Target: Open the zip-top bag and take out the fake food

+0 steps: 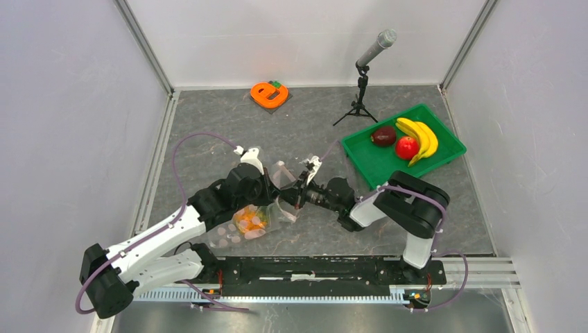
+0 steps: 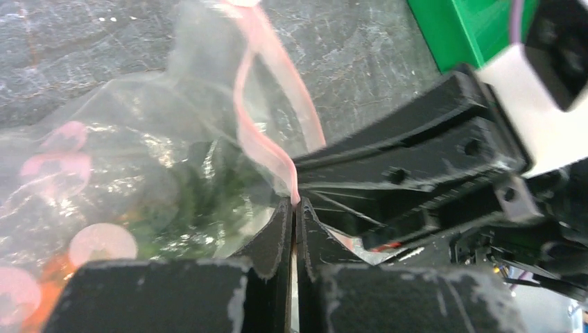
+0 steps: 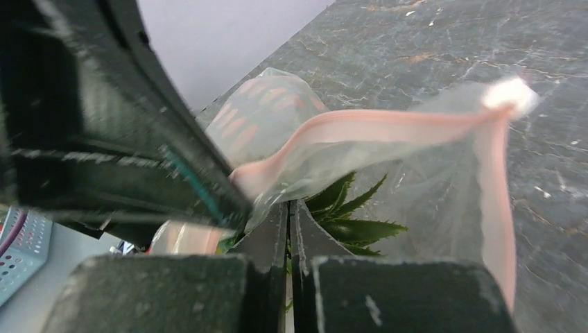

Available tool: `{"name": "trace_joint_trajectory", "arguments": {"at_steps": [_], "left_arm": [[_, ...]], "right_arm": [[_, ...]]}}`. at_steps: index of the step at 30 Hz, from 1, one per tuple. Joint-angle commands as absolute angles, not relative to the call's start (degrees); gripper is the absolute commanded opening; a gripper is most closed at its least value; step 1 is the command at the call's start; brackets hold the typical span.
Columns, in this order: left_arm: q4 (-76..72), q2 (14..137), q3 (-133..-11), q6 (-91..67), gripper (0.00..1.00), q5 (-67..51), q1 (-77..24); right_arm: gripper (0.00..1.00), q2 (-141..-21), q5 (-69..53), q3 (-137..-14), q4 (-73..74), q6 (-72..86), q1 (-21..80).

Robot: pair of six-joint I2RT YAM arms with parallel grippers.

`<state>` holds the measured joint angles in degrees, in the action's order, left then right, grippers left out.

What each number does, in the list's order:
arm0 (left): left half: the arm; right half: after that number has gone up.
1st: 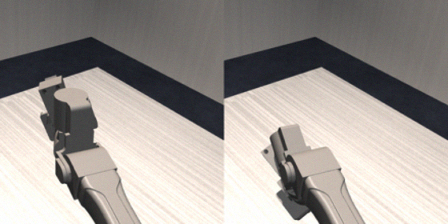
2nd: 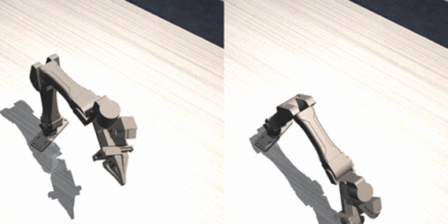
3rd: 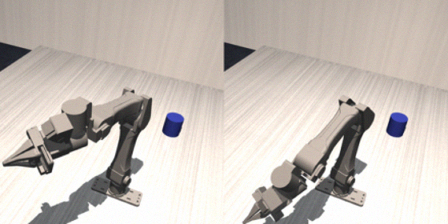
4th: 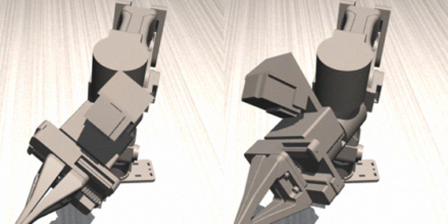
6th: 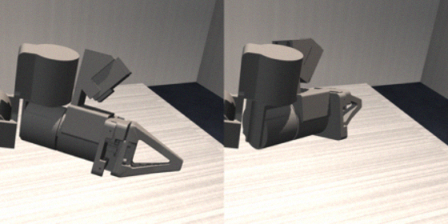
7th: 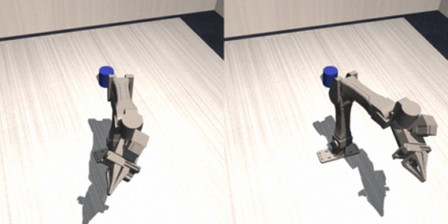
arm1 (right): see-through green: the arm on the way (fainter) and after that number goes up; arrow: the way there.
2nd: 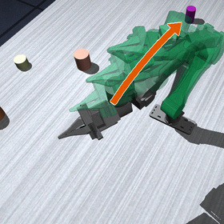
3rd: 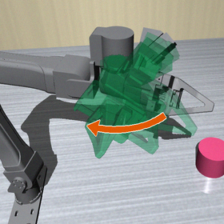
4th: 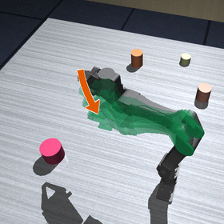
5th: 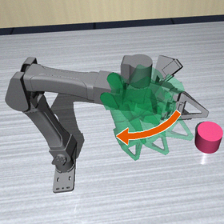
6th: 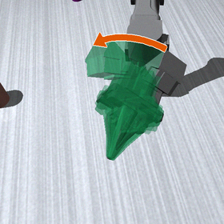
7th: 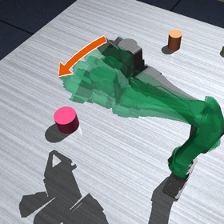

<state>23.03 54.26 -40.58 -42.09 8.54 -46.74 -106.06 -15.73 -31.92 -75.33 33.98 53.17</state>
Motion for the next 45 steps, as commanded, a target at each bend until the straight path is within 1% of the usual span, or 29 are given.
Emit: {"name": "trace_joint_trajectory", "arguments": {"at_steps": [1, 6, 13, 21, 23, 28, 36, 42, 45], "left_arm": [[25.40, 53.36, -42.12, -40.96, 0.02, 14.22, -46.67], [25.48, 52.89, -42.02, -41.39, 0.02, 16.08, -46.50], [26.63, 51.04, -41.99, -40.61, 0.02, 17.81, -45.98], [24.55, 51.86, -40.11, -39.72, 0.02, 13.05, -45.97], [23.09, 52.07, -39.71, -39.14, 0.02, 10.93, -45.97], [21.01, 53.01, -39.63, -38.11, 0.02, 7.37, -45.97], [23.66, 50.63, -38.23, -38.56, 0.02, 11.64, -45.88], [25.06, 49.07, -37.50, -38.95, 0.02, 14.57, -45.06], [25.96, 48.88, -37.39, -38.57, 0.02, 15.46, -43.94]], "right_arm": [[0.00, -99.46, -11.96, -27.08, -77.75, 31.66, 52.98], [0.00, -94.72, -8.05, -22.42, -75.68, 29.70, 52.99], [0.00, -89.88, -5.71, -21.03, -70.87, 27.62, 52.56], [0.00, -79.95, -2.61, -24.86, -59.15, 22.17, 52.62], [0.00, -78.96, -1.88, -27.13, -55.12, 20.78, 52.56], [0.00, -77.59, -1.21, -30.15, -51.29, 19.65, 52.56], [0.00, -72.18, 1.36, -34.05, -40.98, 14.98, 52.02], [0.00, -67.40, 0.18, -35.79, -33.20, 14.39, 50.27], [0.00, -65.20, -3.13, -36.71, -29.58, 14.46, 49.00]]}}
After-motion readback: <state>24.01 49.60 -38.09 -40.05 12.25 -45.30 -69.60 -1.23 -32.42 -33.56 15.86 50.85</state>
